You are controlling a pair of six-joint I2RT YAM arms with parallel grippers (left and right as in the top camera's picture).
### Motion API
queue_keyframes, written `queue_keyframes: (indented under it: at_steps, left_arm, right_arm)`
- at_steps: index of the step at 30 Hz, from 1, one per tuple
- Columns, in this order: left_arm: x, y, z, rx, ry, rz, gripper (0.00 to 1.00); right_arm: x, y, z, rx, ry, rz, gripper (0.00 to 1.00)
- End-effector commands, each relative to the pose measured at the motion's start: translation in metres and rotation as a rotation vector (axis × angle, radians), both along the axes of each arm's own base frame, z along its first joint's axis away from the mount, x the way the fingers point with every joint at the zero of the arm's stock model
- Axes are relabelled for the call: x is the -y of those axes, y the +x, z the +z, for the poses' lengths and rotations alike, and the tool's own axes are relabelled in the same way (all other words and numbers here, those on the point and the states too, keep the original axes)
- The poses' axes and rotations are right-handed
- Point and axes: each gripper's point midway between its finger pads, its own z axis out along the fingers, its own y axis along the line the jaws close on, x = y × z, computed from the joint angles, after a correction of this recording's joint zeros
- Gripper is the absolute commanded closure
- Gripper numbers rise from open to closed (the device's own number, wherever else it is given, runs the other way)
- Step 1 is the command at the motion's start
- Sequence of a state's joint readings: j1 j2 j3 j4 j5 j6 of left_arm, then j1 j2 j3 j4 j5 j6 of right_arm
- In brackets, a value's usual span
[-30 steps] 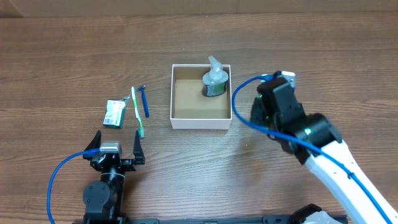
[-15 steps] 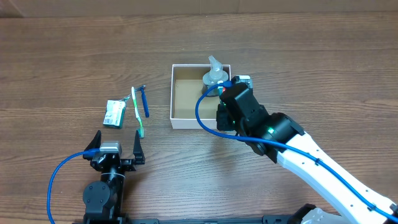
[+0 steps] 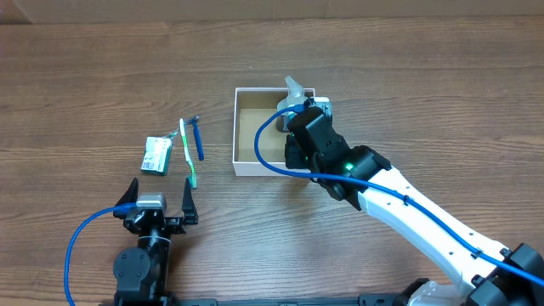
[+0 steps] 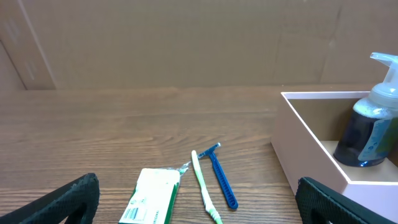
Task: Pack container
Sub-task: 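Carry the toothpaste tube into the box and release it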
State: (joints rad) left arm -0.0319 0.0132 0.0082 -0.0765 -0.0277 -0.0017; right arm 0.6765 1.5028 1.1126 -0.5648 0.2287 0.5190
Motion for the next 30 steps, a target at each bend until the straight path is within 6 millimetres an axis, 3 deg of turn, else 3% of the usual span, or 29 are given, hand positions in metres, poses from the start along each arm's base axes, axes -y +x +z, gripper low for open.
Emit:
queue_keyframes:
  at_steps: [1,9,21,24,30]
  left_arm:
    - [-0.002,0.0,0.001,0.008,-0.013,0.012,0.0]
    - [-0.002,0.0,0.001,0.008,-0.013,0.012,0.0]
    - [-0.002,0.0,0.001,0.008,-0.013,0.012,0.0]
    - [-0.002,0.0,0.001,0.008,-0.013,0.012,0.0]
    - [-0.002,0.0,0.001,0.008,-0.013,0.012,0.0]
  right_arm:
    - [0.003,0.01,0.012,0.064,-0.017,-0.033,0.78]
    - [0.0,0.015,0.017,0.093,0.001,-0.039,0.78]
    - [-0.001,0.017,0.0,0.061,-0.026,-0.037,0.78]
    - [-0.003,0.016,-0.004,0.051,-0.028,-0.032,0.71]
    - [-0.003,0.017,-0.007,0.046,-0.031,-0.032,0.71]
